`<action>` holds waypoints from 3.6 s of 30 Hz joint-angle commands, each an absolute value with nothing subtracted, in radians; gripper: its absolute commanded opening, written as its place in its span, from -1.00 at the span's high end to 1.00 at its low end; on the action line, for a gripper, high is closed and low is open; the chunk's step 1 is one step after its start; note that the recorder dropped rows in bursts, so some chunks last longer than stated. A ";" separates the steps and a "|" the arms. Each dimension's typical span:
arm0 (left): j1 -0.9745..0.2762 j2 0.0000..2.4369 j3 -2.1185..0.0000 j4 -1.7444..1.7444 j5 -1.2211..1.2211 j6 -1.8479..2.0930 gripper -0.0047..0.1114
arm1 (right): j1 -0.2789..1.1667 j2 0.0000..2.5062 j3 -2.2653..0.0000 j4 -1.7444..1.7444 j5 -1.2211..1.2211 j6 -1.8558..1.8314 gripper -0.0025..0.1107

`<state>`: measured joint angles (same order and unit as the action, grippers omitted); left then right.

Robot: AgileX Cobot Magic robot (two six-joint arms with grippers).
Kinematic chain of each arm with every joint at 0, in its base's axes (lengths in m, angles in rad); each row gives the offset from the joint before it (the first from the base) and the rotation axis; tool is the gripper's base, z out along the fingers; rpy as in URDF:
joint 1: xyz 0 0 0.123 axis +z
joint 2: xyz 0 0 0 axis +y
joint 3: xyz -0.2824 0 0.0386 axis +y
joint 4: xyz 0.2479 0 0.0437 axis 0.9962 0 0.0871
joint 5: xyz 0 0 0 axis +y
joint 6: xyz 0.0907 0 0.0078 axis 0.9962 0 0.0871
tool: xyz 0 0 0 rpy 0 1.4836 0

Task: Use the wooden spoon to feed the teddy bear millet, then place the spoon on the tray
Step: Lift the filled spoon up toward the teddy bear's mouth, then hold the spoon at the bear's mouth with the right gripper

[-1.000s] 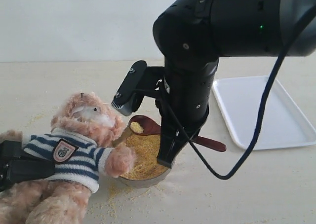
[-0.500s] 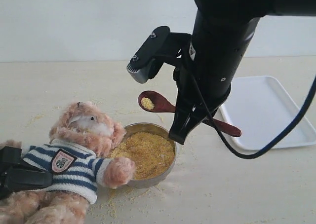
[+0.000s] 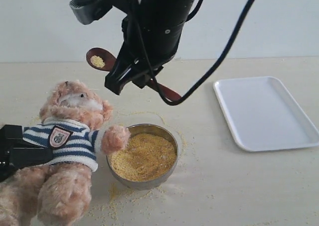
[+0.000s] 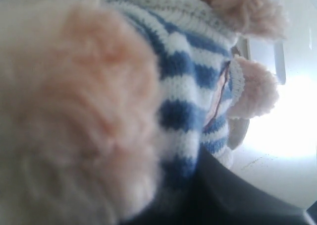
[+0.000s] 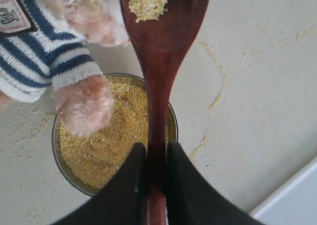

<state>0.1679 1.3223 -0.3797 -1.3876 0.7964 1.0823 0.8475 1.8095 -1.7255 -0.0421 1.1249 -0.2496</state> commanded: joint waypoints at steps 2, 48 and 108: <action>0.169 1.322 -0.384 -1.416 0.852 1.093 0.83 | 0.864 1.907 -1.770 -0.033 1.128 -0.284 0.96; 0.169 1.322 -0.384 -1.424 0.887 1.127 0.83 | 1.151 2.000 -1.766 -0.847 1.082 -0.164 0.96; 0.169 1.322 -0.384 -1.424 0.889 1.217 0.83 | 1.127 1.768 -1.616 -0.767 1.138 0.095 0.96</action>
<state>0.1679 1.3223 -0.3797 -1.4085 0.8663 1.1724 1.1771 1.8237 -1.6164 -0.8727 1.1345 0.0904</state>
